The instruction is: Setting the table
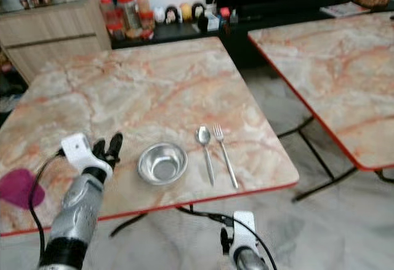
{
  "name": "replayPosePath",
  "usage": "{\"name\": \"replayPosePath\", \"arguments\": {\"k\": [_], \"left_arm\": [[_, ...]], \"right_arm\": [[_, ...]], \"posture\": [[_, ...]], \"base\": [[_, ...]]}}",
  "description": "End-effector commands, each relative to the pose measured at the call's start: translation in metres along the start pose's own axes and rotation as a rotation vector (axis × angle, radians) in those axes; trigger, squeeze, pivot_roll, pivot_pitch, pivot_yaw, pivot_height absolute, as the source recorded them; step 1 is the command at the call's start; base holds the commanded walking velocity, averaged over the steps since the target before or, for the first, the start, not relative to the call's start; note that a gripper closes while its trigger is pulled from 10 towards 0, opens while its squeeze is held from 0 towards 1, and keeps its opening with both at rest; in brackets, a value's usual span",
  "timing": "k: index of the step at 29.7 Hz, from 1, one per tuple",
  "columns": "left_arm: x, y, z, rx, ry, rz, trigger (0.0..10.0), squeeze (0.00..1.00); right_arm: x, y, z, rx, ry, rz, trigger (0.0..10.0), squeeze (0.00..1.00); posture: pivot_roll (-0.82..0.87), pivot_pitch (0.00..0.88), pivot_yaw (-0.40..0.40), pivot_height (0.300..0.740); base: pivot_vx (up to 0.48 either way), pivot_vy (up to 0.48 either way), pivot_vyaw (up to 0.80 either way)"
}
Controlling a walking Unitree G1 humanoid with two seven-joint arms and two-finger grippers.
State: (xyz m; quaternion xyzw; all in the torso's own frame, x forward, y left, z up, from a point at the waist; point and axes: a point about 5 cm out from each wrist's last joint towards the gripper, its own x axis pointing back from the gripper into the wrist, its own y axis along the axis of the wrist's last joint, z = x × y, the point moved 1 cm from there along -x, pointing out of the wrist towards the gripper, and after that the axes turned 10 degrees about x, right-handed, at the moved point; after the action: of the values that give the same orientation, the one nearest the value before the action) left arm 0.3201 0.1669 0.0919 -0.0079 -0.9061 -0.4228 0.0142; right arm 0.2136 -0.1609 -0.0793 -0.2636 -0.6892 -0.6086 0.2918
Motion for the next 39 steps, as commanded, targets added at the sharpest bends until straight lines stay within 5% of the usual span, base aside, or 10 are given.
{"name": "replayPosePath", "arguments": {"k": [1, 9, 13, 14, 15, 16, 25, 39], "left_arm": [[0.005, 0.009, -0.001, 0.004, -0.019, -0.011, 10.0, 1.0], [0.012, 0.02, -0.007, 0.109, -0.043, 0.031, 10.0, 1.0], [0.009, 0.024, -0.016, 0.097, -0.069, 0.048, 10.0, 1.0], [0.008, 0.023, -0.017, 0.088, -0.077, 0.059, 10.0, 0.84], [0.008, 0.022, -0.019, 0.078, -0.084, 0.074, 10.0, 0.84], [0.008, 0.021, -0.02, 0.064, -0.089, 0.083, 10.0, 0.0], [0.012, -0.004, -0.023, -0.071, -0.101, 0.252, 10.0, 0.0], [0.007, -0.025, -0.032, -0.068, -0.13, 0.331, 10.0, 0.0]], "right_arm": [[0.001, -0.004, 0.0, -0.008, 0.0, 0.012, 10.0, 0.0], [0.001, -0.005, 0.0, -0.001, 0.004, 0.017, 10.0, 0.0], [0.001, -0.003, 0.0, 0.003, 0.007, 0.015, 10.0, 0.0], [0.001, -0.003, 0.0, 0.002, 0.006, 0.015, 10.0, 0.0], [0.001, -0.003, 0.0, 0.001, 0.005, 0.015, 10.0, 0.0], [0.001, -0.003, 0.0, 0.001, 0.004, 0.015, 10.0, 0.0], [0.001, -0.006, -0.001, -0.001, 0.001, 0.023, 10.0, 0.0], [0.001, -0.006, -0.003, 0.003, -0.003, 0.024, 10.0, 0.0]], "posture": [[0.09, 0.0, 0.073, 0.723], [0.1, 0.001, 0.066, 0.723], [0.1, 0.003, 0.066, 0.723], [0.1, 0.003, 0.066, 0.723], [0.1, 0.003, 0.066, 0.723], [0.1, 0.003, 0.067, 0.723], [0.09, 0.004, 0.072, 0.723], [0.08, 0.009, 0.062, 0.723]], "base": [[0.0, 0.0, 0.0], [0.0, 0.0, 0.0], [0.0, 0.0, 0.0], [0.0, 0.0, 0.0], [0.0, 0.0, 0.0], [0.0, 0.0, 0.0], [0.0, 0.0, 0.0], [0.0, 0.0, 0.0]]}}
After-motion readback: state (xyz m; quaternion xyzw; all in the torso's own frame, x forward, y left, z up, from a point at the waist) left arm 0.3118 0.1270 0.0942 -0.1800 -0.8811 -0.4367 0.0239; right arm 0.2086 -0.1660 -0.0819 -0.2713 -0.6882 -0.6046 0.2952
